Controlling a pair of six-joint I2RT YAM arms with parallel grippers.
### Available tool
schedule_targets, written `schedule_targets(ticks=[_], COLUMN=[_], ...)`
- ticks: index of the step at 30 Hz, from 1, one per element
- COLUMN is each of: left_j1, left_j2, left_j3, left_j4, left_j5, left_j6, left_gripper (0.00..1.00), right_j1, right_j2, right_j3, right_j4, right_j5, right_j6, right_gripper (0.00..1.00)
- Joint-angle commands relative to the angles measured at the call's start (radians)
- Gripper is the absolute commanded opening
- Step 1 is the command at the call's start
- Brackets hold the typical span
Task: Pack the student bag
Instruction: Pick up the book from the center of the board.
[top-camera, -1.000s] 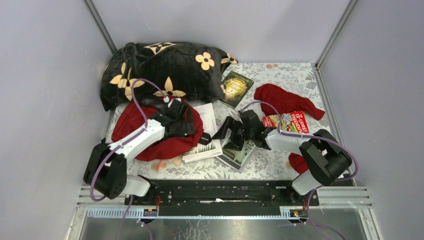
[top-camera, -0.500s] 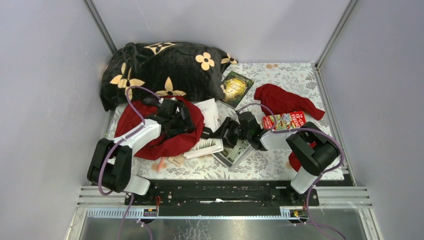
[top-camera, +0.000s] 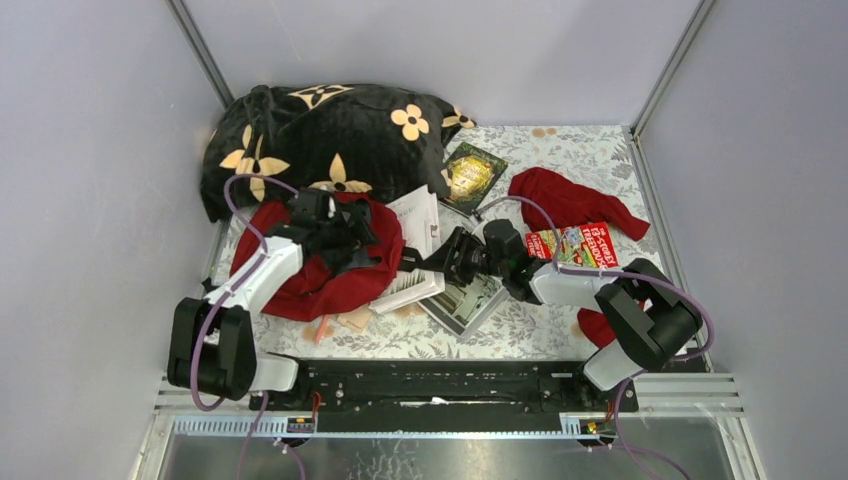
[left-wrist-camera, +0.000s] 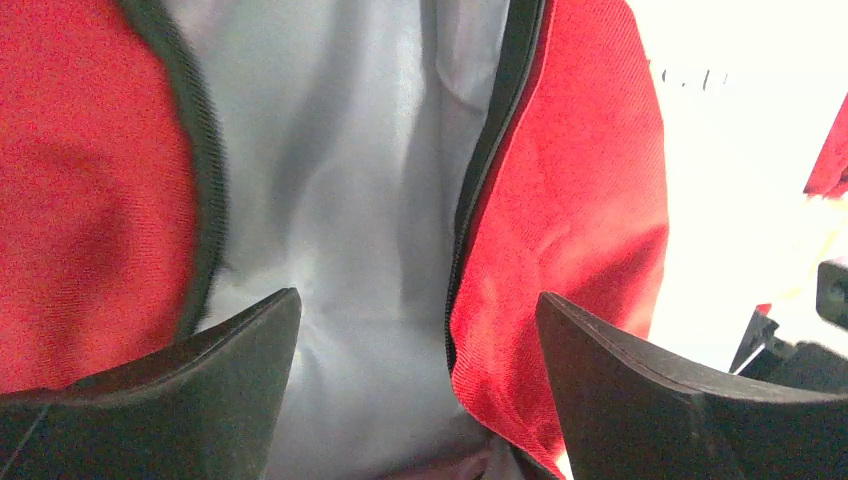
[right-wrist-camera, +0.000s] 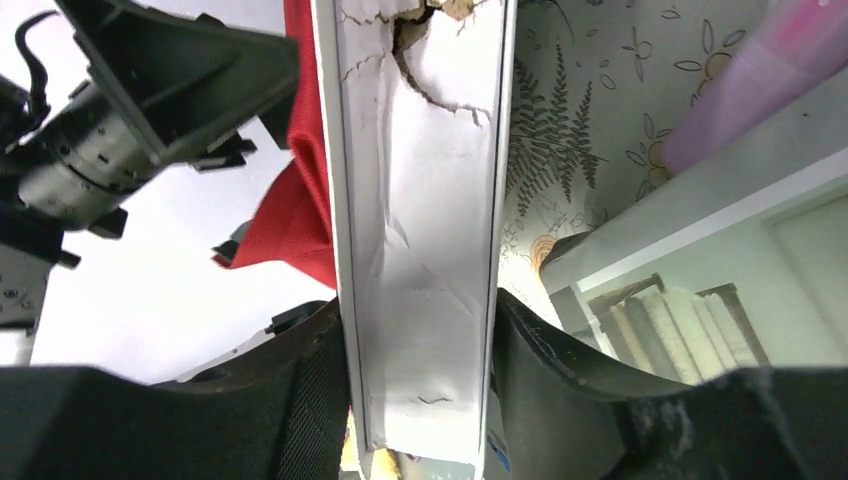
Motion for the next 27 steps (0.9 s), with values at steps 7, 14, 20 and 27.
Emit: schedule_targets(ticks=[7,14,20,27], left_j1=[0.097,0.107,0.117,0.128], left_j2=[-0.023,-0.008,0.011,0.073], left_j3=[0.034,0.013,0.02,0.046], left_j4=[-0.008,-0.014,-0.022,0.002], left_j5=[0.111,0.091,0.077,0.098], left_j6=[0.003,0.007,0.023,0.033], left_gripper=[0.94,0.94,0.94,0.94], right_j1=[0.006,0.007,0.006,0.002], right_j2=[0.0,0.061,-0.024,-0.103], right_j3=[-0.034,-0.063,-0.078,-0.121], right_j4=[0.22,0.328,0.258,0.25], right_j5=[-0.019,-0.011,0.015,0.027], right_j6=[0.076,0.121,0.06,0.027], right_gripper=[0.75,0.56,0.59,0.59])
